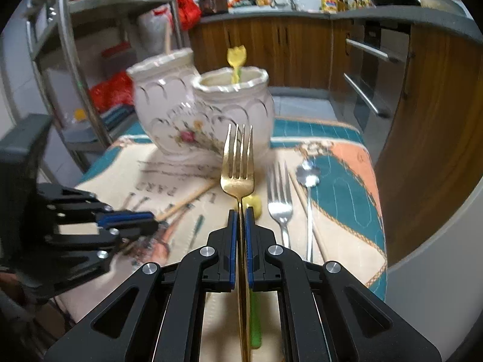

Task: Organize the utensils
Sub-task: 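Grasp another chopstick with the left tool while the right grasps the gold fork, then lower chopstick into large holder with left while right lowers gold fork into small holder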

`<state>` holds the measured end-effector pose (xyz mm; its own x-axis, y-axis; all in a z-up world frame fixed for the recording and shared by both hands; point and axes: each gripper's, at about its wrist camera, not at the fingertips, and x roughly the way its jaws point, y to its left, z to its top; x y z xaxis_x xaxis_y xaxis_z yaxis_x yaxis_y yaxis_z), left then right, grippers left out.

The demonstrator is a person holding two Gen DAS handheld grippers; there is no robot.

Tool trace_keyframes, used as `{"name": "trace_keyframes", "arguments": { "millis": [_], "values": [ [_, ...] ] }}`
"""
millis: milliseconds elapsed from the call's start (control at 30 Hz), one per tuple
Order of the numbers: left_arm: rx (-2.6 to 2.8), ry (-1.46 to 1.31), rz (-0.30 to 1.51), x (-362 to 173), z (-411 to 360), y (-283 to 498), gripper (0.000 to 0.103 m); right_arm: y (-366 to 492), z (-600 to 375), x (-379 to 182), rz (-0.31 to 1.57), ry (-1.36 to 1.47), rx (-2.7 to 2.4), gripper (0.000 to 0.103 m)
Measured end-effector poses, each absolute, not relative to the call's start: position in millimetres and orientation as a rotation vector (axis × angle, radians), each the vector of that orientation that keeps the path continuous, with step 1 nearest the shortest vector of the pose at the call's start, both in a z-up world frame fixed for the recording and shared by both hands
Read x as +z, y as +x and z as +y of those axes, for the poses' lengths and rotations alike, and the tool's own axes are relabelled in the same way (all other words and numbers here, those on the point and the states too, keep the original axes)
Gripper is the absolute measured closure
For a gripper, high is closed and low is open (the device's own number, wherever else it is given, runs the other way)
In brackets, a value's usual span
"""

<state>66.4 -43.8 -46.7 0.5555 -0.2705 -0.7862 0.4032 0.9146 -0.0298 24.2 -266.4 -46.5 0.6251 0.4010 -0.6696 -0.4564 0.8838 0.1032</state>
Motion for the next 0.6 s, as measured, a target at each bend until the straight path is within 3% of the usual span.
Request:
{"name": "trace_keyframes", "arguments": {
  "millis": [600],
  "values": [
    [-0.441, 0.016, 0.561, -3, -2, 32, 0.097, -22, -272, -6, 0.391, -0.064, 0.599, 0.097]
  ]
}}
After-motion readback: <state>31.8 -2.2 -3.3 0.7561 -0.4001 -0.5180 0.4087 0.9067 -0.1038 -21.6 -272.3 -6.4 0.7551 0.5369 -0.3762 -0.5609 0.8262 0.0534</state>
